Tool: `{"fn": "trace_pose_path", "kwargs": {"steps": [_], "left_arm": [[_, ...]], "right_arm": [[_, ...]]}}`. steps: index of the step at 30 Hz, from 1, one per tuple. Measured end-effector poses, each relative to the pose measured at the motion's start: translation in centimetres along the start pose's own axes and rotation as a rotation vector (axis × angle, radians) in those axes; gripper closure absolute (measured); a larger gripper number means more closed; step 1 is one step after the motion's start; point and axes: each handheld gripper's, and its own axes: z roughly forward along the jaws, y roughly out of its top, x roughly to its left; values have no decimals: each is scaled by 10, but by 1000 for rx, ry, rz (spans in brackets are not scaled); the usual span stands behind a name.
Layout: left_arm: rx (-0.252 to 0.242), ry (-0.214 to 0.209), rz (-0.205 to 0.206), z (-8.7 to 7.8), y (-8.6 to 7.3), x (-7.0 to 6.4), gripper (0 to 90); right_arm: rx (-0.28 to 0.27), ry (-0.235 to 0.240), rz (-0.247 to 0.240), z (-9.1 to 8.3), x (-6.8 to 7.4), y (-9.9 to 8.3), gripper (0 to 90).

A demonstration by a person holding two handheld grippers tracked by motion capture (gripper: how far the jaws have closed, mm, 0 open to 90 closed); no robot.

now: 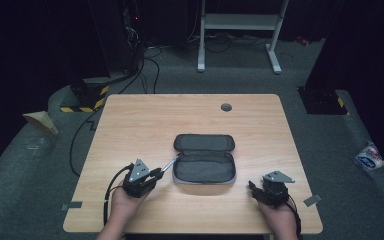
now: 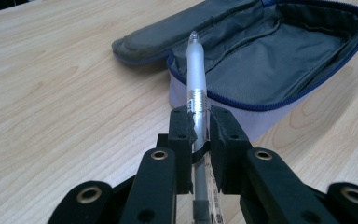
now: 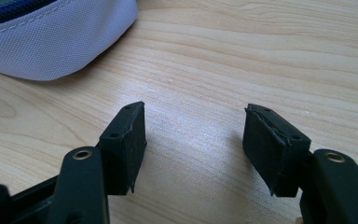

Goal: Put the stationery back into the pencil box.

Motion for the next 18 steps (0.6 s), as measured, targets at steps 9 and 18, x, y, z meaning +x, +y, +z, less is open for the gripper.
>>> {"fn": "trace_pose_path", "kwargs": {"steps": [9,18], "left_arm": [[-16,-24,20,8,21,-6,791],[-21,-41,30,14,35,-7,791]], "right_arm": [[1,4,0,0,0,0,387],[1,3,-1,0,1,0,387]]}}
